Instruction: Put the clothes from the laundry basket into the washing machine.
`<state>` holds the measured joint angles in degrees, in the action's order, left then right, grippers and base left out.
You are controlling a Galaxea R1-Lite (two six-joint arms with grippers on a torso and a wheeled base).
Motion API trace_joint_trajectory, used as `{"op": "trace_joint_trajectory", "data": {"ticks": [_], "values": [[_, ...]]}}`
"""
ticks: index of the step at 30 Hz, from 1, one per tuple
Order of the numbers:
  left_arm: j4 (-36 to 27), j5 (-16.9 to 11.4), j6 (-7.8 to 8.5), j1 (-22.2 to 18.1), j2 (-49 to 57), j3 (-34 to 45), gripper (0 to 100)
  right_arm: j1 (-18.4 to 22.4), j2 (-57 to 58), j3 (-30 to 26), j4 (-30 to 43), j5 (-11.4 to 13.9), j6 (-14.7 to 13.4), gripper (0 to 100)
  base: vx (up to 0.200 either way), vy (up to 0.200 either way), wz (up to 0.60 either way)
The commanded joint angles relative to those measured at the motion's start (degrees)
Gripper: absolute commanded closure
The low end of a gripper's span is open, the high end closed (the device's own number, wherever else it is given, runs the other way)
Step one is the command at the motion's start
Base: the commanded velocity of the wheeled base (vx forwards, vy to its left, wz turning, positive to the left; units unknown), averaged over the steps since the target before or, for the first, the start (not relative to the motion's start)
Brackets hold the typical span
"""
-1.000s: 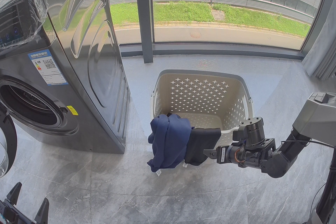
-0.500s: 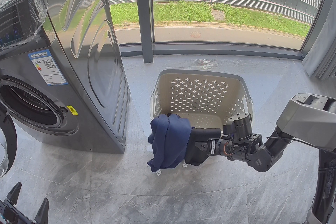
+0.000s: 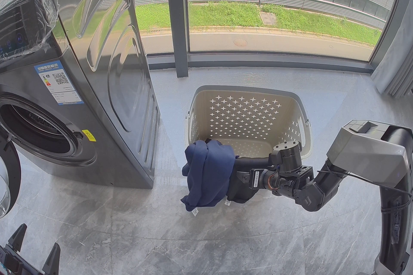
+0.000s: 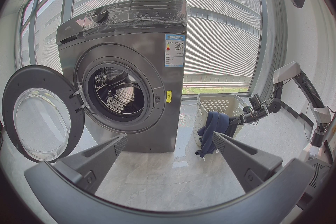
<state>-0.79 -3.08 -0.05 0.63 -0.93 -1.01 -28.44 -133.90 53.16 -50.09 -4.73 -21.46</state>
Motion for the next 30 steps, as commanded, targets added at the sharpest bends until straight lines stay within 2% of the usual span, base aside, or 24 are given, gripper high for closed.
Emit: {"op": "trace_joint_trajectory", "data": {"ticks": [1, 3, 4, 17, 24, 26, 30], "values": [[0.00, 0.10, -0.04, -0.02, 0.49, 0.66, 0, 0.05, -1.36, 0.71, -0.09, -0.02, 0.01, 0, 0.000, 0.000, 0.00], [0.00, 0.36, -0.13, -0.02, 0.49, 0.66, 0, 0.23, -1.71, 1.07, -0.09, -0.02, 0.10, 0, 0.000, 0.000, 0.00], [0.00, 0.45, -0.21, -0.02, 0.49, 0.66, 0, 0.23, -1.98, 1.68, -0.62, -0.02, 0.10, 100, 0.000, 0.000, 0.00], [0.09, 0.62, -0.30, -0.02, 0.49, 0.66, 0, -0.12, -1.36, 1.15, -2.20, -0.02, 0.19, 100, 0.000, 0.000, 0.00], [0.00, 0.62, -0.30, -0.02, 0.49, 0.66, 0, -0.91, 5.67, -5.00, -3.43, -0.02, 0.36, 100, 0.000, 0.000, 0.00], [0.09, 0.62, -0.30, -0.02, 0.49, 0.66, 0, -1.35, 10.77, -8.43, -3.17, -0.10, 0.54, 100, 0.000, 0.000, 0.00], [0.00, 0.62, -0.13, -0.02, 0.49, 0.66, 0, -1.35, 16.13, -12.29, -3.52, -0.10, 2.47, 100, 0.000, 0.000, 0.00]]}}
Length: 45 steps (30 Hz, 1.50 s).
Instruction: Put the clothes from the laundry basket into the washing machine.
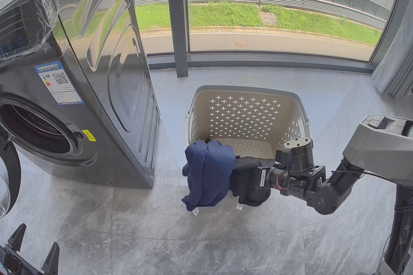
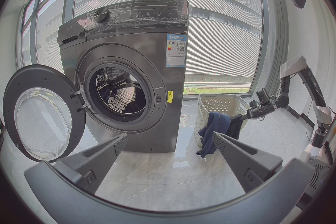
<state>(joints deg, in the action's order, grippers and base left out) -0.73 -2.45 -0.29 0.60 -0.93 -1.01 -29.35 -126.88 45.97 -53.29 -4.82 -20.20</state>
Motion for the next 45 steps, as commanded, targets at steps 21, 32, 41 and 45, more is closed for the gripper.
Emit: {"op": "trace_joint_trajectory", "data": {"ticks": [21, 32, 41, 45], "values": [[-0.06, -0.01, 0.12, 0.02, 0.49, 0.66, 0, -6.33, 33.19, -17.49, 0.20, -1.60, 0.95, 100, 0.000, 0.000, 0.00], [0.03, -0.01, 0.20, 0.02, 0.49, 0.66, 0, -6.77, 41.54, -19.87, -1.12, -1.07, 2.89, 100, 0.000, 0.000, 0.00], [-0.06, -0.01, 0.29, 0.02, 0.40, 0.66, 0, -8.70, 42.68, -20.31, -4.81, -0.90, 7.54, 100, 0.000, 0.000, 0.00], [-0.06, -0.01, 0.29, 0.02, 0.40, 0.66, 0, -8.70, 42.94, -20.13, -4.90, -0.81, 7.63, 100, 0.000, 0.000, 0.00]]}}
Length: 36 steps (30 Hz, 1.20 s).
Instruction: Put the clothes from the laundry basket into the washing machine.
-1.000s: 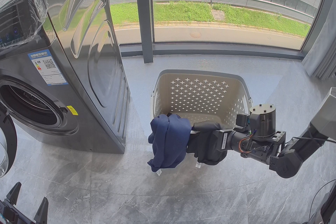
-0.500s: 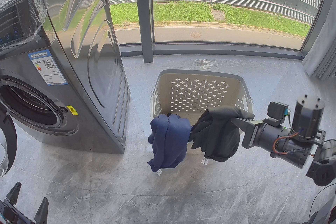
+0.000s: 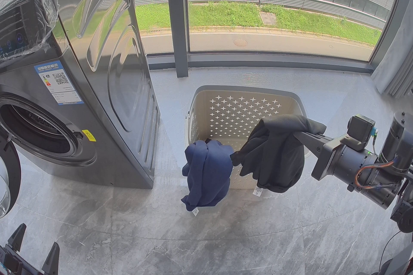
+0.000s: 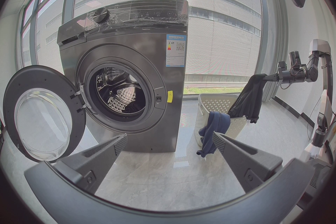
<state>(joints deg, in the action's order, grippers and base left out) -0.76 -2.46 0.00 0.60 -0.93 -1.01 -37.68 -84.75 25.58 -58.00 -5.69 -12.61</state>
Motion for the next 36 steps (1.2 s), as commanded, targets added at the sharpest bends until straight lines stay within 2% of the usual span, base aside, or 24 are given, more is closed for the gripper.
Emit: {"op": "trace_joint_trajectory", "data": {"ticks": [1, 3, 12, 19, 28, 36], "values": [[-0.04, 0.00, 0.00, 0.02, 0.40, 0.66, 0, -0.38, 1.08, 0.35, -0.18, 0.07, 0.04, 100, 0.000, 0.000, 0.00], [-0.04, -0.09, 0.00, 0.11, 0.31, 0.66, 0, -0.38, 1.43, 0.62, -0.18, 0.07, 0.04, 100, 0.000, 0.000, 0.00], [-0.04, 0.00, 0.00, 0.11, 0.31, 0.66, 0, 0.06, 2.48, 0.26, -0.27, 0.68, 1.71, 100, -0.200, 0.000, 0.00], [-0.04, 0.00, 0.00, 0.11, 0.22, 0.66, 0, -0.02, 2.31, 0.26, -2.20, 0.68, 1.88, 100, -0.200, 0.000, 0.00], [-0.04, 0.00, 0.00, 0.11, 0.14, 0.66, 0, -0.38, 2.04, 0.62, -2.29, 0.77, 1.79, 100, 0.000, 0.000, 0.00], [-0.04, 0.00, 0.00, 0.19, 0.05, 0.66, 0, -0.38, 2.13, 0.70, -3.34, 0.77, 1.79, 100, 0.000, 0.200, 0.00]]}}
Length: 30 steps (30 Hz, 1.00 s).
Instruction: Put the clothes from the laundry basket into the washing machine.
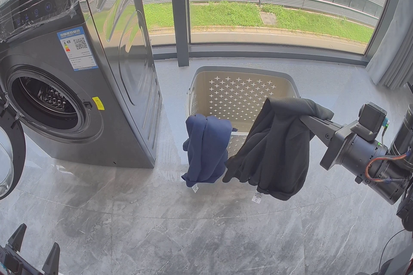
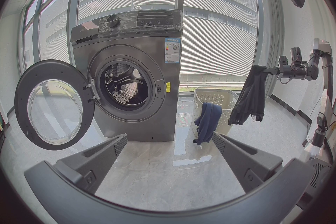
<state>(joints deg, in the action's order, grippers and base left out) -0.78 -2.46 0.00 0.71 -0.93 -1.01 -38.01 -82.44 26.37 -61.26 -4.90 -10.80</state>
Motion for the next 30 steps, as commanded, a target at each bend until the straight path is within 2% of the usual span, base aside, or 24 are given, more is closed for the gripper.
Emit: {"op": "trace_joint_trajectory", "data": {"ticks": [1, 24, 30], "values": [[-0.01, 0.00, 0.00, 0.08, 0.05, 0.66, 0, -0.05, -0.17, -0.09, -0.09, -0.02, -0.01, 100, 0.000, 0.200, 0.00], [-0.01, 0.00, -0.09, 0.08, -0.04, 0.66, 0, -0.66, -0.61, -0.26, -1.06, 0.24, -0.01, 100, 0.000, 0.200, 0.00], [-0.01, 0.00, -0.09, 0.08, -0.04, 0.66, 0, -0.75, -0.88, -0.26, -1.06, 0.24, -0.10, 100, 0.000, 0.000, 0.00]]}}
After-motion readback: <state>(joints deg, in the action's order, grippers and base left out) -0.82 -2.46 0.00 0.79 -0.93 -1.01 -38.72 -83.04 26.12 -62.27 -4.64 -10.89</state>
